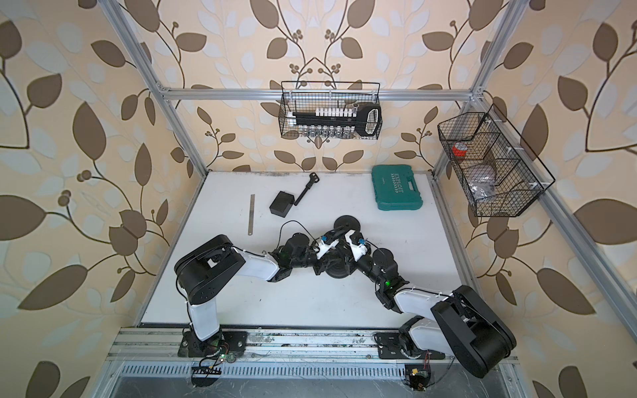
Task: Assemble a microphone stand
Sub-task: Screw the microphone stand pole into the microphone stand base.
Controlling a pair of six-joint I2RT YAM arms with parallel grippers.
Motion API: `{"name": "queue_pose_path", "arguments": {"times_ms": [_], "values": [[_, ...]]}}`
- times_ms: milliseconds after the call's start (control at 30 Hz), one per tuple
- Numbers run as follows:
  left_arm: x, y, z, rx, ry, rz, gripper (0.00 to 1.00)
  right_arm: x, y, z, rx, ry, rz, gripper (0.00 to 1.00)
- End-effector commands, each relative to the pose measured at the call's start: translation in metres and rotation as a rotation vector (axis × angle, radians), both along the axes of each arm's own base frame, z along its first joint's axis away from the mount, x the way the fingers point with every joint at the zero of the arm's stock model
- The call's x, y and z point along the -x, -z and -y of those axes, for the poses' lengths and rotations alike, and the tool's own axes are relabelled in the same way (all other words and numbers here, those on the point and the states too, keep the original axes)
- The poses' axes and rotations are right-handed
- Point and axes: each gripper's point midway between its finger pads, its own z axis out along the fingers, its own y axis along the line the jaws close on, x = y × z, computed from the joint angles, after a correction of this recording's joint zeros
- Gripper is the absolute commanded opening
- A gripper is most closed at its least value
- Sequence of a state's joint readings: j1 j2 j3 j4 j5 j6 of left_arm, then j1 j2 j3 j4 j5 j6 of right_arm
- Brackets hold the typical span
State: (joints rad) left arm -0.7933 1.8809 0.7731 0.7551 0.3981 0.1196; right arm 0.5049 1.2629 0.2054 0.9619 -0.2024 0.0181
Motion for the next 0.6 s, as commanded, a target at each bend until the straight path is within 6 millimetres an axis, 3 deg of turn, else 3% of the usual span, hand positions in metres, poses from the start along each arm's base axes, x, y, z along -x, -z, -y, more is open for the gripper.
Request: {"name": "queue_pose_path", "arguments": {"times_ms": [0, 333, 567], "values": [[-0.012, -0.024, 0.013, 0.063, -0.022, 0.066, 0.34, 0.007, 0.020, 0.004, 0.032, 0.009, -0.062, 0.00], [-0.015, -0.029, 0.020, 0.101, -0.014, 0.085, 0.24, 0.006, 0.024, 0.002, 0.029, 0.003, -0.076, 0.00], [-0.027, -0.029, 0.008, 0.080, -0.099, 0.140, 0.16, 0.000, 0.029, -0.007, 0.027, -0.008, -0.090, 0.00]]}}
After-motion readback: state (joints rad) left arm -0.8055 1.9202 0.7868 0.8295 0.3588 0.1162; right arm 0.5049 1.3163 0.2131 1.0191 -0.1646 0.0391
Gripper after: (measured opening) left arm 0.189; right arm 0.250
